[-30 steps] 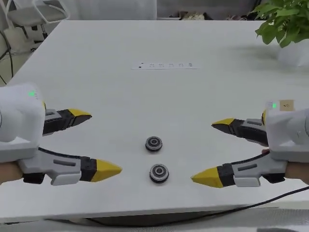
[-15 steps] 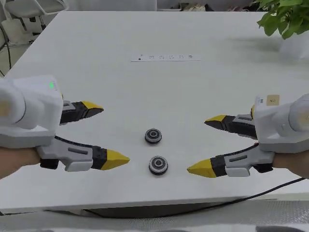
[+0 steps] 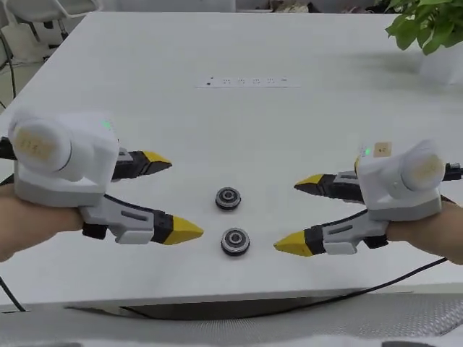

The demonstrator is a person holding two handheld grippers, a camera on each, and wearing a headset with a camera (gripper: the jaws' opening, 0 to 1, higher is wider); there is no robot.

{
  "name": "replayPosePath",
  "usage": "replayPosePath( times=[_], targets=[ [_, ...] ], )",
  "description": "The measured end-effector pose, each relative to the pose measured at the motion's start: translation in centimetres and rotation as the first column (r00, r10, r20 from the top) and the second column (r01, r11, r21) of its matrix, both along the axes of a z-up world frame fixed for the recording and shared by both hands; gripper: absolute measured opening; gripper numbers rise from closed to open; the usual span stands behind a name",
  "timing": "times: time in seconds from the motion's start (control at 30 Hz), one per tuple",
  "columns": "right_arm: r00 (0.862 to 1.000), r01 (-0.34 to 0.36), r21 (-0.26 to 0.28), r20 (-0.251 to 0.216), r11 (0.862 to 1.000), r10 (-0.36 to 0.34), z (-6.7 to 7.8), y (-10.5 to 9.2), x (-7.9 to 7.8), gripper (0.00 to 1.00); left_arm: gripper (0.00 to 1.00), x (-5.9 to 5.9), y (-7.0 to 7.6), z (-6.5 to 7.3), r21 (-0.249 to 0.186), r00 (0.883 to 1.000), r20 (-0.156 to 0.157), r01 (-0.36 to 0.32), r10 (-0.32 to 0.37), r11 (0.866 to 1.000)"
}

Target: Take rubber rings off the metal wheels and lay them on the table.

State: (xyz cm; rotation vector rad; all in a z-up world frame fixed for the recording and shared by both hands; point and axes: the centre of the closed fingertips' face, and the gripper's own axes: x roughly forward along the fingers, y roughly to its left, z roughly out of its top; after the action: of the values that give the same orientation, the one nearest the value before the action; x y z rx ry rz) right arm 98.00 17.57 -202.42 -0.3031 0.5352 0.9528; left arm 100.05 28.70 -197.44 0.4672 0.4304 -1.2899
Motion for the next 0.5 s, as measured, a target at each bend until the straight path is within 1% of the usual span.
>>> replayPosePath(
  times=[0.07,0.17,0.27,0.33,0.43,0.5],
  targets=[
    [1.0,-0.011,0.003,-0.002,1.0,0.011,-0.3,0.2,0.1,0.63,0.66,0.1,-0.2,-0.3,0.007,1.0,0.0,0.008,-0.008,1.0],
    [1.0,-0.022,0.009,-0.01,1.0,0.022,-0.7,0.7,0.2,0.6,0.65,0.3,-0.5,-1.0,0.02,1.0,-0.009,0.016,-0.015,1.0],
    [0.999,-0.023,0.017,-0.03,1.0,0.023,-1.4,0.8,0.5,0.58,0.63,0.3,-0.8,-1.6,0.028,1.0,-0.02,0.022,-0.022,0.999],
    [0.999,-0.026,0.019,-0.037,0.999,0.027,-1.8,0.9,0.5,0.56,0.62,0.0,-1.1,-2.1,0.037,0.999,-0.038,0.039,-0.037,0.999],
    [0.998,-0.039,0.02,-0.044,0.999,0.04,-2.3,1.3,0.5,0.53,0.59,-0.4,-1.5,-3.1,0.057,0.997,-0.049,0.066,-0.064,0.996],
    [0.998,-0.047,0.022,-0.048,0.999,0.048,-2.5,1.6,0.4,0.52,0.58,-0.4,-1.8,-3.6,0.063,0.996,-0.056,0.073,-0.07,0.995]
  ],
)
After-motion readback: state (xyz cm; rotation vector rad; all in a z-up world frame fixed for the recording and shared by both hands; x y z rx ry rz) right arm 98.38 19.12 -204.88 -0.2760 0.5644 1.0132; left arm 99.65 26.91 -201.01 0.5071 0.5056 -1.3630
